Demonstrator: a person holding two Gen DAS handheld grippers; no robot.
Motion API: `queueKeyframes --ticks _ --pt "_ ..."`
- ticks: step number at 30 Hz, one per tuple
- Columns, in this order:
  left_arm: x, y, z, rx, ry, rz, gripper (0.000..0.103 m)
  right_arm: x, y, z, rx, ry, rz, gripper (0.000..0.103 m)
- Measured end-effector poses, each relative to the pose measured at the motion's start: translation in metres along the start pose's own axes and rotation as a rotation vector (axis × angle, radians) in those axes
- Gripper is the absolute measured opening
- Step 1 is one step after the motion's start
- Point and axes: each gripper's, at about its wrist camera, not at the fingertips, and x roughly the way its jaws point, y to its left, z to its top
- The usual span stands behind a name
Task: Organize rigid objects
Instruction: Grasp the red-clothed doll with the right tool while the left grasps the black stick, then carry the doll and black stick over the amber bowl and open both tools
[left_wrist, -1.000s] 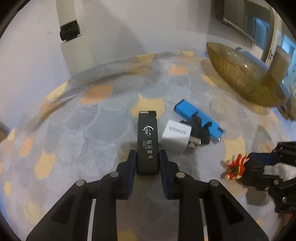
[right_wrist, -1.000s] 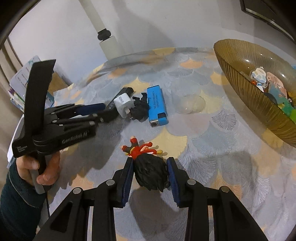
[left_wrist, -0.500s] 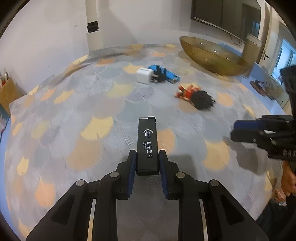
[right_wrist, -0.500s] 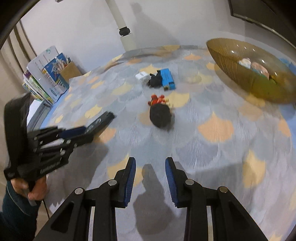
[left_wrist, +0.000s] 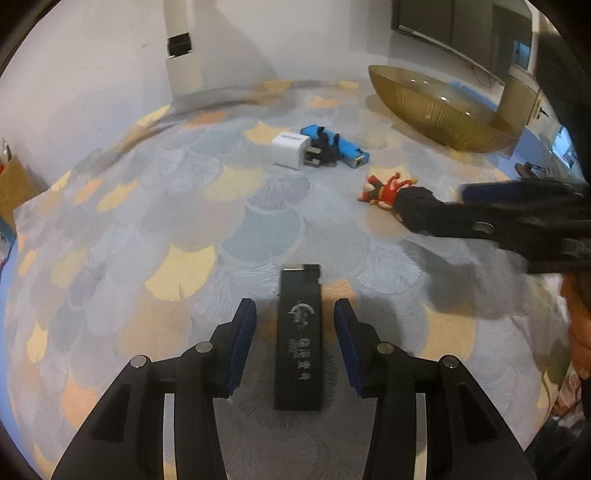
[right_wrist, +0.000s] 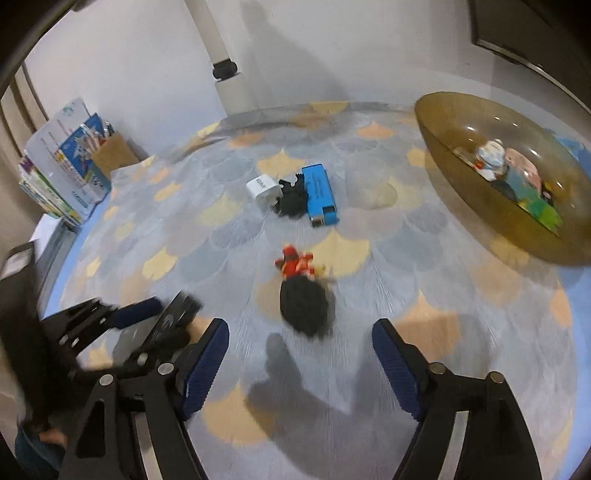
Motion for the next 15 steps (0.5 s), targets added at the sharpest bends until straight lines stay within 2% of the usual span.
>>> queueKeyframes --ticks 2,3,5,6,7,8,12,15 --pt "-0.001 0.000 -0.001 -0.003 -0.003 -0.003 0.041 0.016 0.004 0.007 -0.035 0.012 -0.026 0.057" --pt "-0.001 0.000 -0.001 -0.005 -0.006 -0.001 0.041 0.020 0.005 0.008 -0.044 0.014 -0.038 0.055" --pt "-0.002 0.000 -0.003 -0.010 -0.013 0.001 0.038 0.030 0.008 0.009 -0.058 0.010 -0.058 0.045" --pt "-0.003 -0.002 -0.004 -0.001 -0.019 -0.004 0.025 0.033 0.009 0.009 -0.061 0.008 -0.058 0.044" --pt "-0.004 -0.005 -0.005 0.017 -0.026 -0.018 0.021 0.032 0.011 0.008 -0.071 -0.012 -0.071 0.038" --pt "-0.006 -0.008 -0.007 0.034 -0.027 -0.034 0.021 0.032 0.013 0.007 -0.084 -0.021 -0.086 0.032" --pt "-0.011 -0.024 -0.011 0.083 -0.032 -0.035 0.021 0.024 0.015 -0.003 -0.118 -0.033 -0.104 0.032" --pt "-0.021 -0.035 -0.017 0.116 -0.043 -0.090 0.021 0.005 0.010 -0.024 -0.107 -0.043 -0.074 0.032"
